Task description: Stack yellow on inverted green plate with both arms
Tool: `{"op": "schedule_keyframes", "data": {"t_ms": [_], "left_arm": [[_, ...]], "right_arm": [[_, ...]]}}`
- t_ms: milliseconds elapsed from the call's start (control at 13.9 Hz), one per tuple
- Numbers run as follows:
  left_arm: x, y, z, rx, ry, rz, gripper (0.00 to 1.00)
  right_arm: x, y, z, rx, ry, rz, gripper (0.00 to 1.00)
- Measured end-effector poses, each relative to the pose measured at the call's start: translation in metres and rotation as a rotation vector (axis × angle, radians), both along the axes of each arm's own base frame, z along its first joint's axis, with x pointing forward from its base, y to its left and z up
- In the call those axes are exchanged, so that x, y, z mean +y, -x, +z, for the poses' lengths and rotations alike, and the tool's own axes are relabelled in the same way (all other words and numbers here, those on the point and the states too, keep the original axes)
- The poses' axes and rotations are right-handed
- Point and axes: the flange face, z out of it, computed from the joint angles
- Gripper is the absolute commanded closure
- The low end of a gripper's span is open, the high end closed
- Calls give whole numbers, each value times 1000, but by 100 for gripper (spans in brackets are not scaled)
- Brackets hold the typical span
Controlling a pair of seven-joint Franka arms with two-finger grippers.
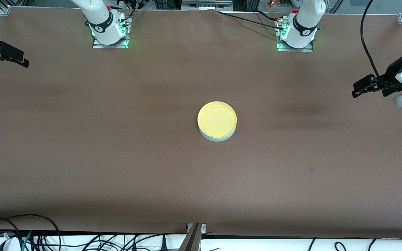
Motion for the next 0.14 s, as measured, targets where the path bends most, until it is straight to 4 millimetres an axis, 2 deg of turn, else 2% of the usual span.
{"op": "schedule_keyframes", "data": {"t_ms": [144], "left_arm": [[0, 0, 0, 0, 0, 0, 0]], "right_arm": [[-4, -1, -3, 8, 0, -8, 0]]}}
